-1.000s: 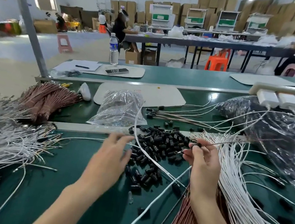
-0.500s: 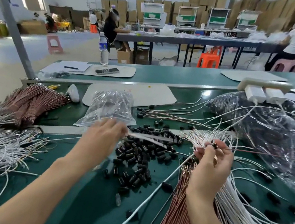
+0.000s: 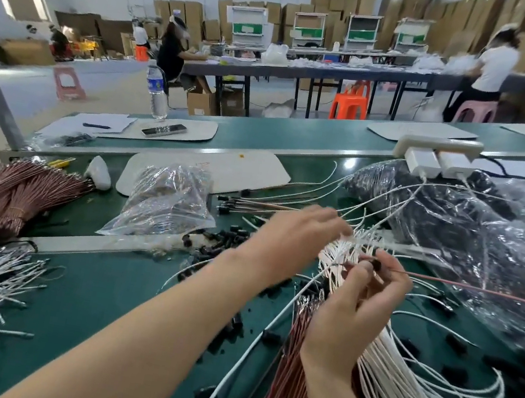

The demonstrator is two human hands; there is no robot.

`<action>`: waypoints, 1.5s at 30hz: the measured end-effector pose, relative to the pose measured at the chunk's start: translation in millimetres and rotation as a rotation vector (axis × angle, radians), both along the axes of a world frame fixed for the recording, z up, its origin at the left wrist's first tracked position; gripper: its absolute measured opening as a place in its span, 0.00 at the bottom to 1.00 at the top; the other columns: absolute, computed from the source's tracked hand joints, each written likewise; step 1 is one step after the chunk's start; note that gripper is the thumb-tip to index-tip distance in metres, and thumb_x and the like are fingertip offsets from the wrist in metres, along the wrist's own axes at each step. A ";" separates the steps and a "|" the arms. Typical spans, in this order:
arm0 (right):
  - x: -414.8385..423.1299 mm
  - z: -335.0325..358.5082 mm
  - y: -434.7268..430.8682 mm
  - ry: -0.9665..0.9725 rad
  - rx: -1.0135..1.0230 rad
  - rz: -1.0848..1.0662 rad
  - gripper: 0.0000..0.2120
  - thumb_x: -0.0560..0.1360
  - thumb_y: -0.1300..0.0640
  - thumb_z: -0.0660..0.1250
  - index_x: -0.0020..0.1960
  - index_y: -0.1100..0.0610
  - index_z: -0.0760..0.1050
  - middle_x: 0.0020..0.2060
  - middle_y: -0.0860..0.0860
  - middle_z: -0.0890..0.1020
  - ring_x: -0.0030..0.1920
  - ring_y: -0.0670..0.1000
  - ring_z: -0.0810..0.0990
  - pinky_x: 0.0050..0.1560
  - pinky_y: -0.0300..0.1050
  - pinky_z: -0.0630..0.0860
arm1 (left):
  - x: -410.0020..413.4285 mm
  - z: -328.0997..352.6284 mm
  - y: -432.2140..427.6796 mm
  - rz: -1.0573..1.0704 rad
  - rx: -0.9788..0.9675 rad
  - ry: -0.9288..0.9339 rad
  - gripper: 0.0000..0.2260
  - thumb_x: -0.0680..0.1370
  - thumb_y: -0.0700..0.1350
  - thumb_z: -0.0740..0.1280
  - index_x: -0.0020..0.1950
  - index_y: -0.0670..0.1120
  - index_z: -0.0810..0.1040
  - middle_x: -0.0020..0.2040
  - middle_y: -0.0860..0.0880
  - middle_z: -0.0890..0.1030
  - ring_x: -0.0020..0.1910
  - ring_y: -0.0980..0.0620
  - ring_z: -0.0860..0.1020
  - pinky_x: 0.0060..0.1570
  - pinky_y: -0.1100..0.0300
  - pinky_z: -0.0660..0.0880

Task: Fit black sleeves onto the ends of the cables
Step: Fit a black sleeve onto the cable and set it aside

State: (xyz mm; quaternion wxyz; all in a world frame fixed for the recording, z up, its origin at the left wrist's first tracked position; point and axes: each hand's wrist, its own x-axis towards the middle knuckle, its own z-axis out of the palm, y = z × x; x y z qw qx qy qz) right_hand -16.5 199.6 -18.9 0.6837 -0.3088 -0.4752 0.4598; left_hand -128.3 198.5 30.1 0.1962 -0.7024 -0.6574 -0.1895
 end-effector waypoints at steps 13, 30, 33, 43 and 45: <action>0.5 -8.5 26.6 0.100 -0.230 -0.029 0.11 0.84 0.60 0.58 0.55 0.43 0.70 0.51 0.47 0.79 0.46 0.45 0.80 0.46 0.37 0.77 | -20.9 -42.0 -18.4 0.149 -0.275 -0.099 0.13 0.85 0.51 0.60 0.68 0.51 0.76 0.63 0.52 0.78 0.64 0.52 0.74 0.63 0.57 0.69; -3.3 -9.7 18.2 0.034 -0.156 0.122 0.12 0.84 0.60 0.60 0.54 0.42 0.72 0.46 0.39 0.81 0.50 0.46 0.81 0.51 0.38 0.76 | -8.1 30.4 12.4 0.152 0.014 -0.398 0.04 0.83 0.43 0.62 0.55 0.47 0.76 0.43 0.53 0.82 0.38 0.54 0.79 0.42 0.59 0.78; -2.9 -9.2 17.5 0.053 -0.186 0.227 0.09 0.83 0.61 0.61 0.55 0.47 0.73 0.49 0.47 0.82 0.53 0.49 0.82 0.56 0.44 0.75 | -17.1 50.3 3.7 0.108 0.169 -0.289 0.05 0.84 0.42 0.62 0.57 0.45 0.77 0.42 0.57 0.79 0.36 0.58 0.77 0.35 0.69 0.72; -2.5 -0.8 17.2 0.208 -0.437 0.705 0.10 0.82 0.65 0.61 0.60 0.56 0.78 0.42 0.56 0.84 0.44 0.55 0.85 0.47 0.45 0.84 | -37.2 54.3 -20.8 0.260 -0.180 -0.149 0.09 0.85 0.49 0.59 0.59 0.51 0.77 0.37 0.55 0.79 0.31 0.56 0.77 0.31 0.59 0.74; -1.5 -0.6 20.4 0.326 -0.504 0.755 0.09 0.80 0.65 0.63 0.59 0.59 0.77 0.41 0.57 0.84 0.43 0.54 0.85 0.45 0.44 0.83 | -29.5 53.4 -15.9 0.263 -0.154 -0.107 0.09 0.85 0.51 0.58 0.60 0.52 0.76 0.36 0.54 0.79 0.30 0.55 0.77 0.29 0.59 0.71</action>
